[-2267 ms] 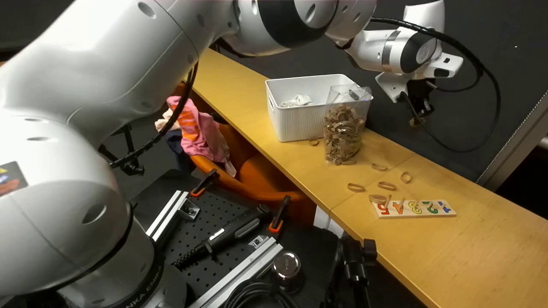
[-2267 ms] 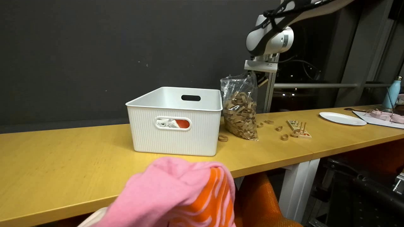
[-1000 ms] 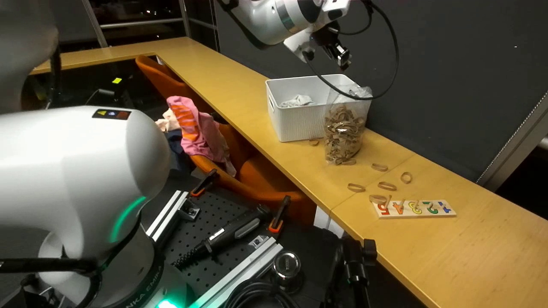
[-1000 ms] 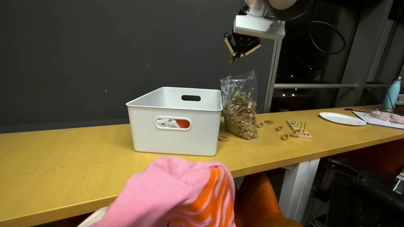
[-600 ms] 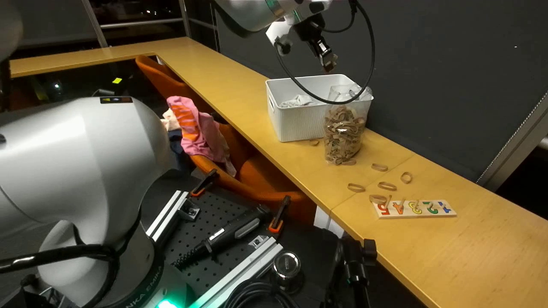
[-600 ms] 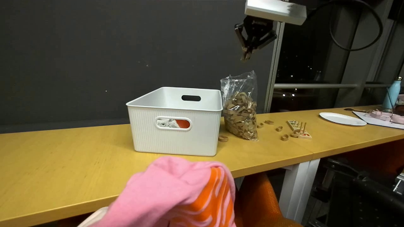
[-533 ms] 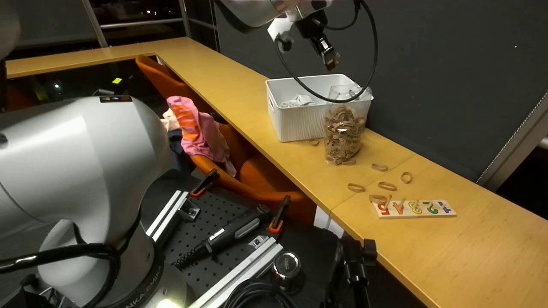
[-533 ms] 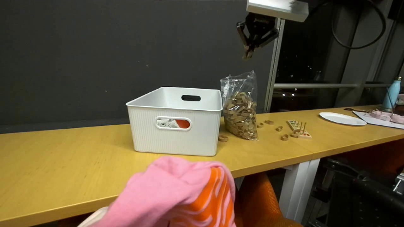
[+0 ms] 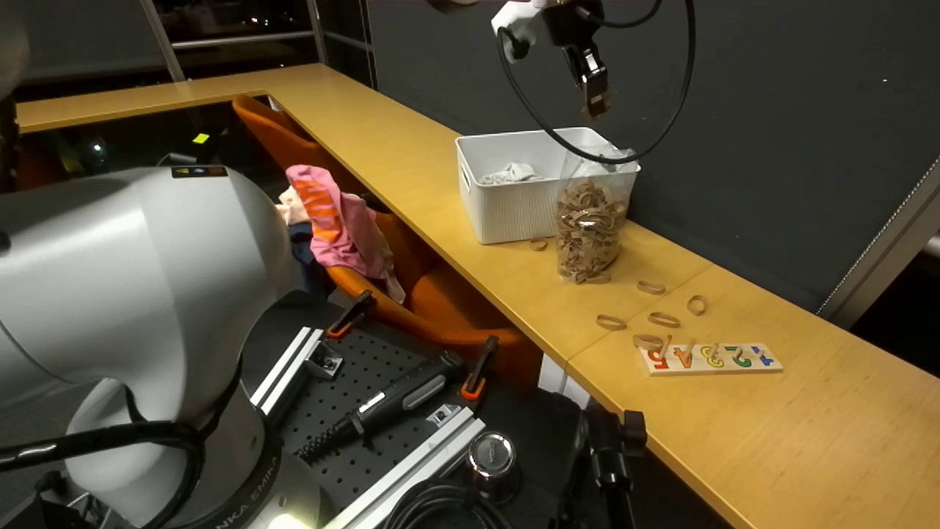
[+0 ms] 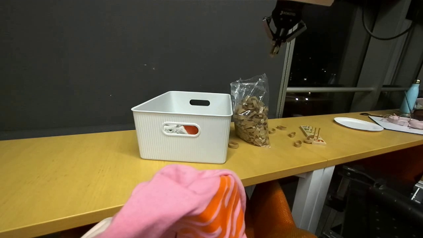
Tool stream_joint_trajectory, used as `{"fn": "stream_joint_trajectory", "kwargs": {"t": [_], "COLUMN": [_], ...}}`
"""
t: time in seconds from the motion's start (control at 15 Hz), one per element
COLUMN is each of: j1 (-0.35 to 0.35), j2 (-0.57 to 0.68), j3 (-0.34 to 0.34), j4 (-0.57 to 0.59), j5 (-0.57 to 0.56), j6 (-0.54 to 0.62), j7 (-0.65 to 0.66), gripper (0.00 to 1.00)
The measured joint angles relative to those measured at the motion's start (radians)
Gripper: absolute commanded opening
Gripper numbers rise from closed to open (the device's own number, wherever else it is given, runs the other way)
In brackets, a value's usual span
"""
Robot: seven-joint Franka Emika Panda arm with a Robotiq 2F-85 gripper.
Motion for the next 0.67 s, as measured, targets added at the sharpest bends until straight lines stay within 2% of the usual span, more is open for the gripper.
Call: {"fn": "stream_joint_trajectory", "kwargs": {"t": [0.2, 0.27, 0.67], "j1": [-0.029, -0.077, -0.545], "j2": [0.011, 0.017, 0.136], "j3": [0.005, 0.045, 0.477], "j4": [-0.006, -0.007, 0.049], "j5": [0.115, 0.142, 0.353], "j6": [-0.007, -0.008, -0.008], "j7": [-0.093, -0.119, -0.282], "gripper": [0.01, 0.01, 0.01]}}
